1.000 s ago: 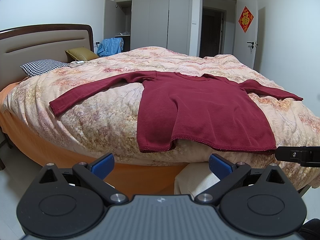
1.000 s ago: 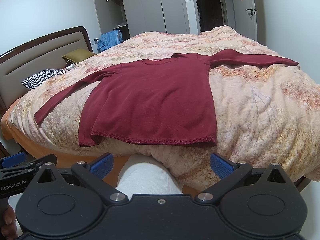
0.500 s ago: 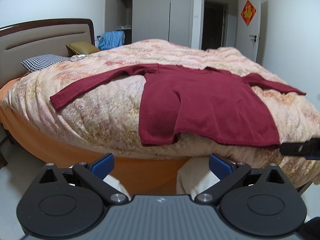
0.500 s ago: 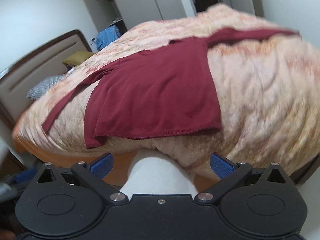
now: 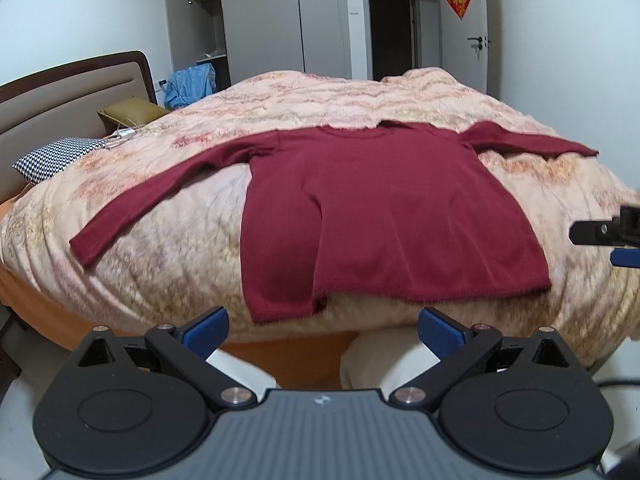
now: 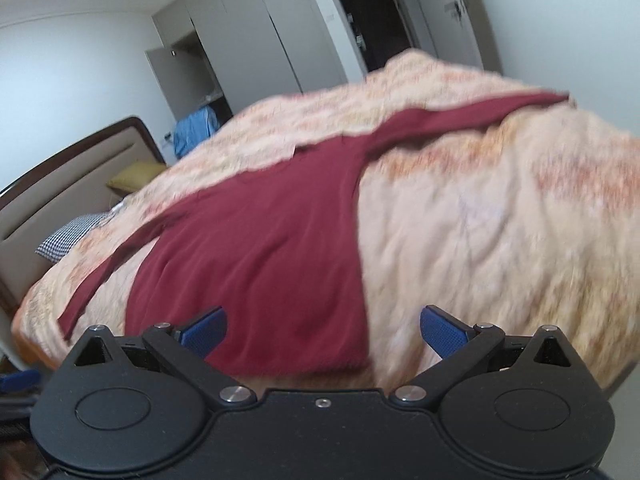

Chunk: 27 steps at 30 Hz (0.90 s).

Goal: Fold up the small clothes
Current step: 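Move the right gripper toward the cuff of a red sweater sleeve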

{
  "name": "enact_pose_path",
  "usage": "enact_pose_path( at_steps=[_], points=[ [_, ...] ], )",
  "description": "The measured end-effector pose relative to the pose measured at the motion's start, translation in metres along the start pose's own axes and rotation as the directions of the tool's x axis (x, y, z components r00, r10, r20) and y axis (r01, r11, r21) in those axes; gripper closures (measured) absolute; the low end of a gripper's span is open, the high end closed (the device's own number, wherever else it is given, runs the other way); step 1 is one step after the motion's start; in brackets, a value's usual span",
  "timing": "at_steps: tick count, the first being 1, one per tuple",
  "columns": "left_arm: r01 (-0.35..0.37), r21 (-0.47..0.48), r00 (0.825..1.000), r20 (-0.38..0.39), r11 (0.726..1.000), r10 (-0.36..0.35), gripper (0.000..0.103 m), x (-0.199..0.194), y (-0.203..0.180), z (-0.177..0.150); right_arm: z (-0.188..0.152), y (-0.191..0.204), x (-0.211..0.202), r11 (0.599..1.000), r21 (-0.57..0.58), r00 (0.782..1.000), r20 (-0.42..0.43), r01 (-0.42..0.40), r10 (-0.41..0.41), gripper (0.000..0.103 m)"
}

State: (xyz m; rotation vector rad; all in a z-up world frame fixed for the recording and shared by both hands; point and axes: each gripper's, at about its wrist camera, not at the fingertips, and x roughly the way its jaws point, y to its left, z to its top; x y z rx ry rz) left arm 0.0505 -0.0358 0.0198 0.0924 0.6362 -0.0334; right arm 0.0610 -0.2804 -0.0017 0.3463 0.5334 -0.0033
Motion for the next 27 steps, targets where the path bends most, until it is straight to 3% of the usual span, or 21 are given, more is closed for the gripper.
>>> enact_pose_path(
  at_steps=[4,5,13,21,27],
  points=[
    [-0.017,-0.023,1.000,-0.005,1.000,0.016,0.000,0.014,0.005,0.024,0.008,-0.011,0.009,0.999,-0.014,0.997,0.073,0.030,-0.029,0.000],
    [-0.022,-0.027,1.000,-0.005,0.999,0.021,0.000,0.019,0.005,0.031,0.012,-0.020,0.016,0.999,0.005,0.992,0.117,0.045,-0.045,0.000],
    [-0.053,-0.042,0.998,-0.018,0.998,0.052,0.000,0.075,0.007,0.081,0.017,-0.059,0.049,0.991,0.128,0.971,0.231,0.025,-0.054,0.000],
    [-0.057,-0.058,0.998,-0.025,0.997,0.055,0.000,0.149,-0.006,0.128,0.040,-0.093,0.095,0.990,0.055,0.970,0.201,0.129,-0.137,0.000],
    [-0.011,-0.117,1.000,0.006,0.993,0.012,0.000,0.207,-0.018,0.155,0.073,-0.133,0.127,0.983,0.086,0.973,0.152,0.160,-0.172,0.000]
  ],
)
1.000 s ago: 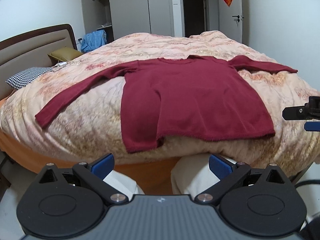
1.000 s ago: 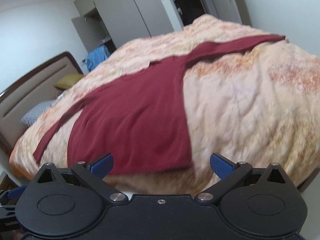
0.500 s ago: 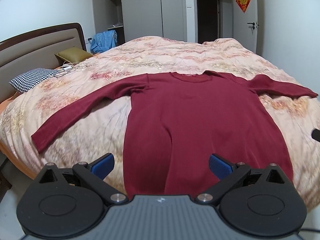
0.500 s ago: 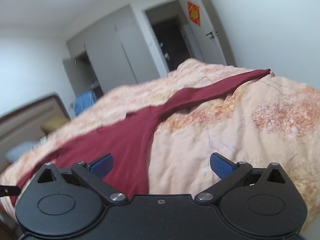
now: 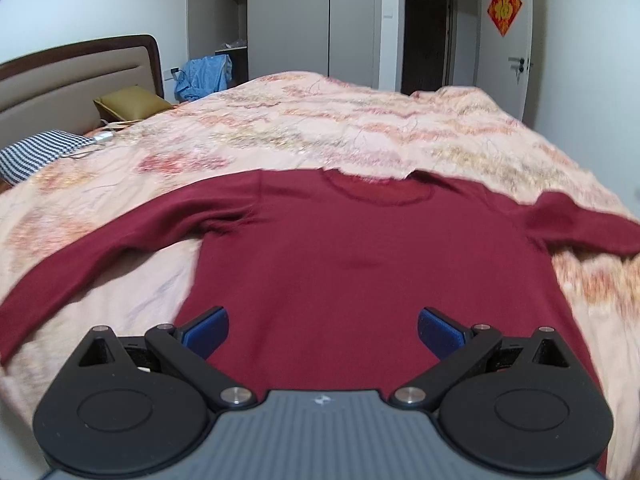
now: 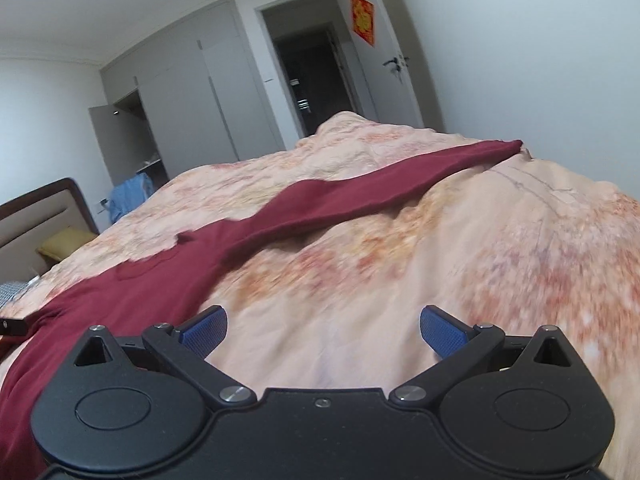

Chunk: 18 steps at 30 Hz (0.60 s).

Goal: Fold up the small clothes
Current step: 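Move the right gripper toward the cuff of a red sweater sleeve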

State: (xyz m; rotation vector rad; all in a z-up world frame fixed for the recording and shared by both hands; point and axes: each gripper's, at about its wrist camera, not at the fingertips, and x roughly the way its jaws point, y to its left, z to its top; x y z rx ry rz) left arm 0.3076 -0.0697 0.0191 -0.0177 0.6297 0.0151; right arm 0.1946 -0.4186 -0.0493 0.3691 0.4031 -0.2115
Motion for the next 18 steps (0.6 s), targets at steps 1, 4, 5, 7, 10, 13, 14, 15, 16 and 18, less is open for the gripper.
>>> enact_pose_path(
  at_steps=[1,4,5,7,10,13,14,15,16,18],
  points=[
    [0.007,-0.005,1.000,0.012,1.000,-0.007,0.000,0.009,-0.003,0.002,0.013,-0.012,0.013,1.000,0.010,1.000,0.005,0.029,-0.029,0.000],
    [0.021,-0.004,0.999,0.041,1.000,-0.020,0.000,0.033,-0.014,0.002,0.027,-0.026,0.025,0.996,0.018,0.996,0.031,0.083,-0.083,0.000],
    [0.019,-0.006,0.999,0.045,1.000,-0.019,0.000,0.041,-0.018,0.001,0.043,-0.040,0.038,0.990,0.031,0.989,0.060,0.136,-0.138,0.000],
    [0.018,-0.017,0.999,0.046,1.000,-0.017,0.000,0.054,-0.022,-0.005,0.051,-0.048,0.045,0.987,0.039,0.984,0.074,0.159,-0.161,0.000],
    [0.034,-0.056,0.997,0.076,0.998,-0.030,0.000,0.070,-0.024,-0.021,0.072,-0.074,0.072,0.978,0.088,0.978,0.076,0.188,-0.195,0.000],
    [0.031,-0.056,0.997,0.079,0.998,-0.027,0.000,0.081,-0.024,-0.040,0.091,-0.095,0.103,0.971,0.128,0.977,0.054,0.200,-0.208,0.000],
    [0.024,-0.043,0.996,0.090,0.999,-0.020,0.000,0.082,-0.024,-0.044,0.102,-0.108,0.123,0.967,0.139,0.974,0.040,0.214,-0.222,0.000],
    [0.016,-0.029,0.995,0.103,0.999,-0.013,0.000,0.083,-0.026,-0.048,0.107,-0.114,0.134,0.965,0.146,0.974,0.036,0.217,-0.224,0.000],
    [0.007,-0.020,0.994,0.112,1.000,-0.005,0.000,0.084,-0.028,-0.050,0.111,-0.120,0.144,0.962,0.160,0.972,0.039,0.221,-0.230,0.001],
    [-0.013,0.006,0.992,0.122,1.000,0.012,0.000,0.086,-0.034,-0.052,0.120,-0.134,0.161,0.945,0.211,0.964,0.036,0.249,-0.262,0.001]
  ],
)
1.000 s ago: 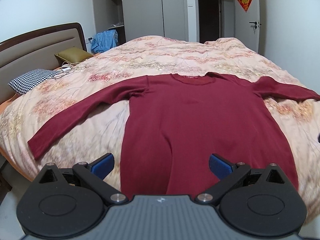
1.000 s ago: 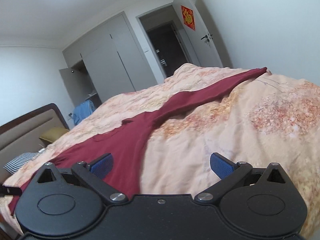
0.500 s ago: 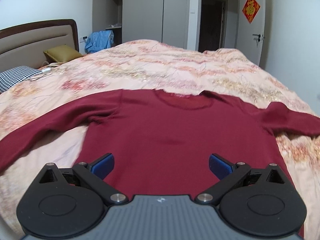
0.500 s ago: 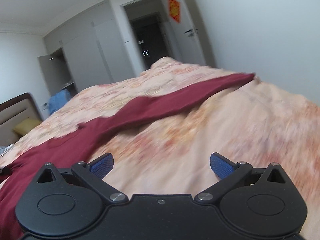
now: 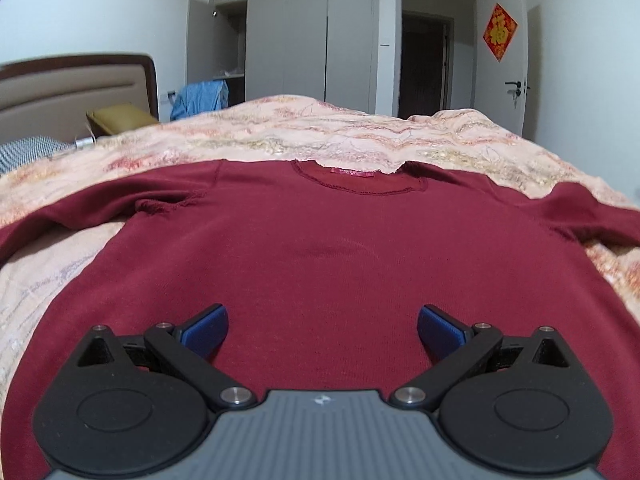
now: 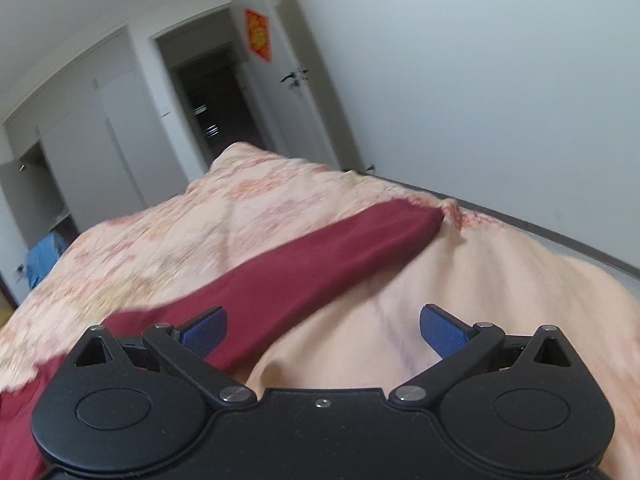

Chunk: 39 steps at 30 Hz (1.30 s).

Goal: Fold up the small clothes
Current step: 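Move the right gripper toward the cuff of a red sweater sleeve, then close the right gripper on the sleeve cuff and lift it, then carry the sleeve across the sweater body and open the right gripper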

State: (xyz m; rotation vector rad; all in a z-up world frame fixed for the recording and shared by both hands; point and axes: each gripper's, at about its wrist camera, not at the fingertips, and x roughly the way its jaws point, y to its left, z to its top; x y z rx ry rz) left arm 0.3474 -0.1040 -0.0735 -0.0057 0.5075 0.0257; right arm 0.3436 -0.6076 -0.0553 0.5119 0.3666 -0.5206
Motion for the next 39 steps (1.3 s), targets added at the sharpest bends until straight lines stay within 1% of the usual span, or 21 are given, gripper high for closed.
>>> enact_pose_path(
  at_steps=[1,2,4,5,8,9,10,12,13,16,17,19,21,25,28,30,31,32,33,36,39],
  points=[
    [-0.007,0.013,1.000,0.003,1.000,0.006,0.000,0.000,-0.003,-0.002,0.000,0.000,0.000,1.000,0.000,1.000,0.000,0.000,0.000,0.002],
    [-0.010,0.018,1.000,0.006,1.000,0.010,0.000,0.001,-0.004,-0.002,0.008,-0.009,0.017,0.997,0.071,1.000,0.006,0.023,-0.024,0.004],
    [-0.009,0.017,1.000,0.014,1.000,0.008,0.000,0.000,-0.005,-0.004,0.011,-0.013,0.024,0.995,0.097,0.999,0.016,0.034,-0.035,0.014],
    [-0.005,0.013,1.000,0.018,1.000,0.005,0.000,0.001,-0.004,-0.004,0.015,-0.019,0.034,0.988,0.137,0.997,0.035,0.070,-0.076,0.018],
    [0.005,0.005,1.000,0.023,1.000,-0.005,0.000,0.000,-0.002,-0.005,0.020,-0.025,0.043,0.979,0.170,0.992,0.037,0.116,-0.124,0.046],
    [0.007,0.002,1.000,0.024,1.000,-0.007,0.000,0.000,-0.001,-0.005,0.020,-0.025,0.043,0.979,0.170,0.992,0.037,0.116,-0.124,0.063],
    [0.009,0.000,1.000,0.024,1.000,-0.009,0.000,0.000,0.000,-0.005,0.024,-0.024,0.046,0.976,0.162,0.987,0.035,0.147,-0.155,0.073],
    [0.012,-0.003,1.000,0.025,1.000,-0.012,0.000,0.000,0.001,-0.006,0.029,-0.020,0.045,0.979,0.128,0.985,0.041,0.160,-0.166,0.090],
    [0.014,-0.004,1.000,0.022,1.000,-0.013,0.000,0.001,0.001,-0.005,0.030,-0.015,0.041,0.981,0.100,0.984,0.050,0.168,-0.174,0.094],
    [0.029,0.001,0.999,-0.017,1.000,-0.029,0.000,0.002,0.004,0.002,0.036,-0.004,0.034,0.985,0.035,0.982,0.081,0.168,-0.170,0.096],
    [0.042,0.004,0.998,-0.044,0.999,-0.042,0.000,0.002,0.006,0.007,0.043,0.011,0.022,0.988,-0.030,0.983,0.112,0.151,-0.147,0.097],
    [0.091,0.008,0.991,-0.098,0.996,-0.090,0.000,0.002,0.014,0.021,0.051,0.031,0.011,0.987,-0.107,0.984,0.145,0.119,-0.103,0.097],
    [0.130,-0.029,0.985,-0.113,0.991,-0.132,0.000,-0.002,0.027,0.033,0.055,0.044,0.008,0.984,-0.144,0.984,0.160,0.105,-0.081,0.097],
    [0.146,-0.116,0.983,-0.094,0.982,-0.158,0.000,-0.012,0.058,0.054,0.057,0.127,-0.027,0.939,-0.344,0.968,0.229,-0.019,0.103,0.097],
    [0.112,-0.143,0.990,-0.067,0.983,-0.123,0.000,-0.019,0.080,0.067,0.046,0.187,-0.049,0.886,-0.451,0.942,0.237,-0.111,0.239,0.097],
    [0.085,-0.151,0.994,-0.053,0.985,-0.094,0.000,-0.025,0.094,0.072,0.033,0.230,-0.065,0.831,-0.530,0.917,0.224,-0.169,0.329,0.097],
    [0.075,-0.158,0.995,-0.049,0.985,-0.084,0.000,-0.028,0.102,0.074,0.033,0.230,-0.065,0.831,-0.530,0.917,0.224,-0.169,0.329,0.097],
    [0.065,-0.164,0.996,-0.045,0.984,-0.074,0.000,-0.030,0.107,0.075,0.025,0.250,-0.072,0.799,-0.570,0.904,0.212,-0.194,0.371,0.097],
    [0.055,-0.174,0.997,-0.042,0.983,-0.063,0.000,-0.032,0.115,0.076,0.004,0.292,-0.085,0.719,-0.652,0.879,0.167,-0.241,0.446,0.097],
    [0.032,-0.200,0.999,-0.036,0.979,-0.040,0.000,-0.039,0.136,0.075,-0.038,0.348,-0.103,0.592,-0.747,0.850,0.071,-0.301,0.522,0.097],
    [0.007,-0.224,0.999,-0.043,0.975,-0.017,0.000,-0.042,0.154,0.071,-0.089,0.396,-0.118,0.465,-0.812,0.830,-0.041,-0.353,0.557,0.097]
  ],
)
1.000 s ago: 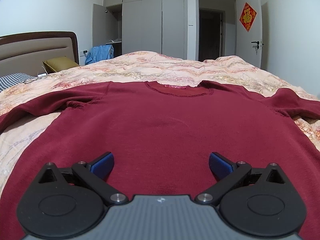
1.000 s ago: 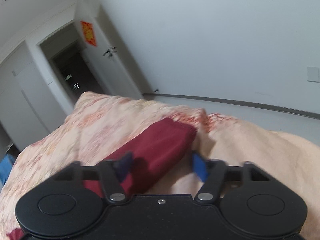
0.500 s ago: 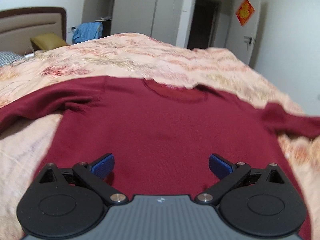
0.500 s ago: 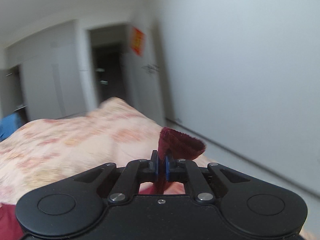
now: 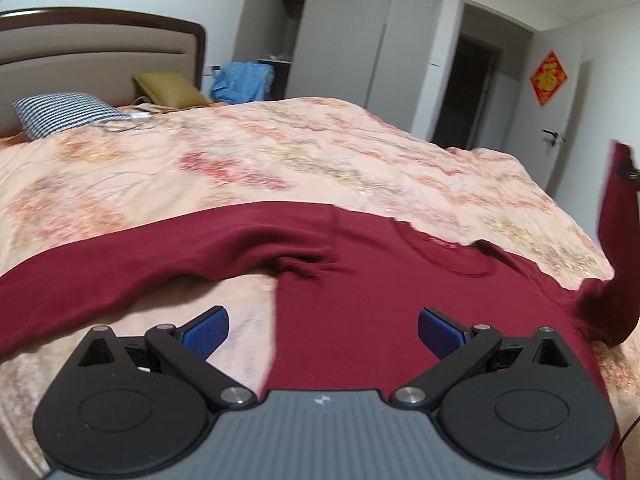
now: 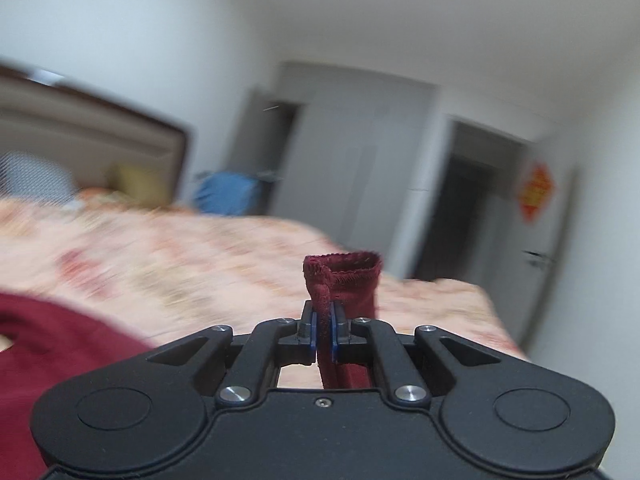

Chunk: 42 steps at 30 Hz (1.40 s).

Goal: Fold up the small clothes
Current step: 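Carry the sleeve across the sweater body and open the right gripper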

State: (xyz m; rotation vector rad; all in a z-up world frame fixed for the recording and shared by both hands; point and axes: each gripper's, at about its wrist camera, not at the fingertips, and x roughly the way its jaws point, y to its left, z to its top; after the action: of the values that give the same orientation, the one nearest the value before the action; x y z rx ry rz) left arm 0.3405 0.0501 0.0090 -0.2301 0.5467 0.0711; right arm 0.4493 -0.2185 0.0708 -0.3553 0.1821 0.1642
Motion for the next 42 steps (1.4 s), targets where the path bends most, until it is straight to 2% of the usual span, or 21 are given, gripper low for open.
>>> enact_pose_path(
  at_steps=[3,6,9,11,14,16,21,22,23,25,28,31,33,35,36,37,38,40,42],
  points=[
    [-0.024,-0.022,1.000,-0.011,0.999,0.024,0.000,-0.002,0.016,-0.003,-0.007,0.065,0.017,0.991,-0.085,0.993,-0.067,-0.099,0.093,0.097],
    [-0.040,-0.039,0.999,-0.017,0.998,0.039,0.000,-0.006,0.030,-0.007,-0.021,0.112,0.031,0.973,-0.111,0.970,-0.161,-0.203,0.184,0.097],
    [-0.052,-0.044,0.998,-0.022,0.998,0.052,0.000,-0.008,0.039,-0.010,-0.040,0.145,0.035,0.952,-0.133,0.945,-0.219,-0.275,0.243,0.096],
    [-0.063,-0.043,0.998,-0.025,0.997,0.062,0.000,-0.007,0.042,-0.011,-0.047,0.152,0.028,0.942,-0.119,0.930,-0.240,-0.314,0.280,0.091],
    [-0.071,-0.042,0.997,-0.031,0.997,0.069,0.000,-0.002,0.043,-0.012,-0.057,0.143,0.018,0.935,-0.082,0.918,-0.236,-0.346,0.319,0.072],
    [-0.067,-0.044,0.997,-0.034,0.997,0.065,0.000,0.003,0.041,-0.011,-0.060,0.130,0.008,0.933,-0.040,0.913,-0.223,-0.358,0.341,0.039],
    [-0.019,-0.034,0.999,-0.028,0.999,0.018,0.000,0.015,0.021,-0.008,-0.071,0.092,-0.017,0.939,0.017,0.923,-0.182,-0.342,0.340,0.013],
    [-0.001,-0.029,1.000,-0.022,1.000,0.000,0.000,0.018,0.014,-0.007,-0.075,0.081,-0.021,0.945,0.033,0.929,-0.178,-0.325,0.325,0.009],
    [0.019,-0.022,1.000,-0.017,1.000,-0.019,0.000,0.022,0.006,-0.005,-0.084,0.059,-0.028,0.963,0.069,0.947,-0.173,-0.262,0.270,0.008],
    [0.058,-0.001,0.998,-0.006,0.998,-0.058,0.000,0.034,-0.013,-0.001,-0.097,0.033,-0.030,0.976,0.123,0.963,-0.182,-0.180,0.200,0.004],
    [0.091,0.043,0.996,-0.004,0.995,-0.091,0.000,0.059,-0.043,0.004,-0.118,-0.010,-0.024,0.976,0.215,0.969,-0.243,0.019,0.034,0.001],
    [0.064,0.086,0.998,-0.004,0.994,-0.063,0.000,0.090,-0.068,0.004,-0.142,-0.051,-0.007,0.943,0.258,0.945,-0.302,0.208,-0.126,0.001],
    [0.028,0.105,0.999,-0.030,0.994,-0.025,0.000,0.109,-0.078,-0.001,-0.157,-0.072,0.006,0.916,0.269,0.922,-0.330,0.296,-0.201,0.001],
    [0.003,0.113,0.998,-0.068,0.994,0.005,0.000,0.125,-0.079,-0.012,-0.171,-0.087,0.020,0.899,0.250,0.896,-0.362,0.360,-0.258,0.001],
    [-0.007,0.124,0.997,-0.080,0.992,0.017,0.000,0.132,-0.080,-0.019,-0.179,-0.091,0.027,0.892,0.223,0.875,-0.388,0.393,-0.289,0.001],
    [-0.007,0.133,0.997,-0.075,0.991,0.018,0.000,0.135,-0.078,-0.026,-0.187,-0.093,0.032,0.886,0.195,0.855,-0.413,0.420,-0.314,0.001],
    [-0.004,0.132,0.998,-0.064,0.991,0.013,0.000,0.135,-0.077,-0.030,-0.196,-0.094,0.037,0.883,0.191,0.844,-0.433,0.428,-0.315,0.001],
    [0.011,0.113,0.998,-0.055,0.994,-0.005,0.000,0.132,-0.073,-0.031,-0.209,-0.097,0.035,0.871,0.251,0.855,-0.430,0.421,-0.290,0.001],
    [0.022,0.098,0.999,-0.049,0.995,-0.018,0.000,0.129,-0.069,-0.032,-0.211,-0.098,0.032,0.866,0.259,0.856,-0.423,0.428,-0.297,0.001]
  ],
)
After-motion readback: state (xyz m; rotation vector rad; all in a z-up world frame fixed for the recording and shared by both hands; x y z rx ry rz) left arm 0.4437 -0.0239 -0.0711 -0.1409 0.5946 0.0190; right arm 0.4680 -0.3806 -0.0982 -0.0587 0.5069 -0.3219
